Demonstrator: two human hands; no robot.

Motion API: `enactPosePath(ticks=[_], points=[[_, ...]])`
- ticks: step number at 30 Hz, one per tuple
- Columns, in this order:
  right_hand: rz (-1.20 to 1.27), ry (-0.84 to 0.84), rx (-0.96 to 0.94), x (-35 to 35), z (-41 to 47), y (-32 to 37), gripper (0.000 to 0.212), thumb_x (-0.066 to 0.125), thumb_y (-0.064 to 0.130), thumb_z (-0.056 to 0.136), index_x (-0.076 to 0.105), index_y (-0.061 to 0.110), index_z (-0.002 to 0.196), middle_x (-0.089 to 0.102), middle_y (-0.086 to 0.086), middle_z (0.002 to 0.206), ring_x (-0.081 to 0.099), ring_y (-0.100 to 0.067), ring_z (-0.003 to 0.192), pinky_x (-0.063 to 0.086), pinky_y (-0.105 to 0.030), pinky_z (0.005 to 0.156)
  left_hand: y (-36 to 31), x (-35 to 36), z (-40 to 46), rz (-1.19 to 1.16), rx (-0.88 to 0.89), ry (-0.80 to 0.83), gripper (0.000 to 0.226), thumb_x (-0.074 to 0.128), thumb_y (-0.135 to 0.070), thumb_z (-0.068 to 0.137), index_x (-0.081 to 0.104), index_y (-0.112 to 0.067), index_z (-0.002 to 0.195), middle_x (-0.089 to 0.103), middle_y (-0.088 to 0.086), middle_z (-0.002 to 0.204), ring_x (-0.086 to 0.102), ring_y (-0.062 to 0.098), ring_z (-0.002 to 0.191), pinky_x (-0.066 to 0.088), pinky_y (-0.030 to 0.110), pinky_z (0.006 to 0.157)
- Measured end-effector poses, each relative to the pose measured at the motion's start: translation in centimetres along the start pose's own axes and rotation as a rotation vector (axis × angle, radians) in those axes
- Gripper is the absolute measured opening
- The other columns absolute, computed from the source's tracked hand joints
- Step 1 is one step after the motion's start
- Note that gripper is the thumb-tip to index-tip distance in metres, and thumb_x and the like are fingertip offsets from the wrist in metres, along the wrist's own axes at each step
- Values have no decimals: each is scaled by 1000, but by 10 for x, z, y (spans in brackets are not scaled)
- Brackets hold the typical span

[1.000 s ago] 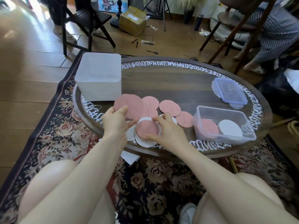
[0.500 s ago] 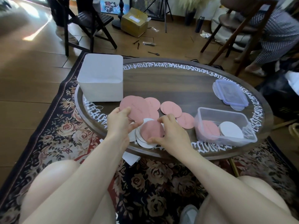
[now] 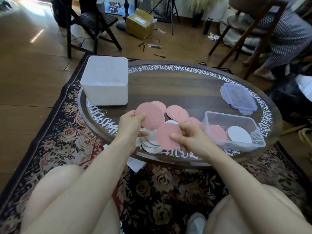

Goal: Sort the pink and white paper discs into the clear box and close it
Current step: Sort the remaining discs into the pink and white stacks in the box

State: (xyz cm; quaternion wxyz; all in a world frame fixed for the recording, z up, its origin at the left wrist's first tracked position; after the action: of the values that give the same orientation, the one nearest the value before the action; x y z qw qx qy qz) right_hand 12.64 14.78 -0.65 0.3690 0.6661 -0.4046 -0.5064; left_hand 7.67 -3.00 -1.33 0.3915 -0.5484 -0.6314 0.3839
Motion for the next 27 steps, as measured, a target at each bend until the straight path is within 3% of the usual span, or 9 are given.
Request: enactPosePath(ticks=[3,5,8,13,17,19,21,23,27], points=[[160,-33,13,-8,-5,-1,12,58,1,91,53,12,93,57,1,51,45,-10,35,36,-21,36,2,8,-6,36,-36,146,12,54,-11,93,64,-6,96,61,9,85,56,20,69,48,24,43],[154,-51,26,-12,-8,-4,16,58,0,90,49,13,95,57,4,46,47,-8,33,37,-19,34,4,14,-11,55,-56,256,17,55,-9,92,67,-7,103,64,9,87,58,23,75,51,28,48],[96,-63,38,-15,-12,-10,17,60,2,90,51,6,104,59,4,47,50,-8,33,39,-19,35,7,21,-18,71,-86,349,13,55,-9,92,67,-7,95,64,12,86,58,23,77,53,31,53],[101,-61,32,-19,-20,-18,10,63,7,89,56,8,96,62,0,56,53,-15,40,46,-25,39,13,32,-30,175,0,539,21,63,-8,88,65,-1,107,68,11,91,64,21,74,57,30,57],[76,-103,15,-19,-27,-22,11,65,7,87,56,10,83,63,5,60,52,-14,45,41,-22,43,17,37,-32,400,241,440,6,66,-11,85,67,-8,91,68,10,83,63,23,71,57,45,66],[-35,-144,-27,-22,-29,-23,13,69,11,84,58,15,80,66,7,66,55,-7,53,43,-21,53,16,38,-35,714,473,359,15,64,-24,86,61,-11,80,64,8,80,58,23,76,52,45,70],[-157,-165,-55,-25,-29,-26,15,72,16,81,59,21,77,65,7,67,53,-5,58,42,-25,60,16,39,-39,1068,702,240,24,59,-38,87,58,-15,81,58,-1,86,51,19,86,44,37,71],[-222,-170,-63,-28,-30,-28,16,73,20,79,58,23,75,61,6,66,48,-6,58,40,-29,61,17,40,-39,1106,760,235,24,58,-41,88,61,-16,90,55,-5,93,47,15,89,42,34,73],[-295,-171,-85,-29,-34,-29,17,73,21,79,58,26,74,59,11,66,49,-7,59,43,-30,63,19,40,-35,882,637,379,9,66,-28,83,65,-22,89,54,-11,85,45,4,72,41,29,72]])
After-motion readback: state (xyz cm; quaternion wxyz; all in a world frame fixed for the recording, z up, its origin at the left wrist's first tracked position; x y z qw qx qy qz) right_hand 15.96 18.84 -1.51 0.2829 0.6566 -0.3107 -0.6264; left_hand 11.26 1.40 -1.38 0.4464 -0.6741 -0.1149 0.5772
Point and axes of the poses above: each hand's wrist, its own z-axis towards the middle knuckle, its own x-axis out of the palm, y = z × x, the point moved 3 cm from there along z, towards the middle knuckle
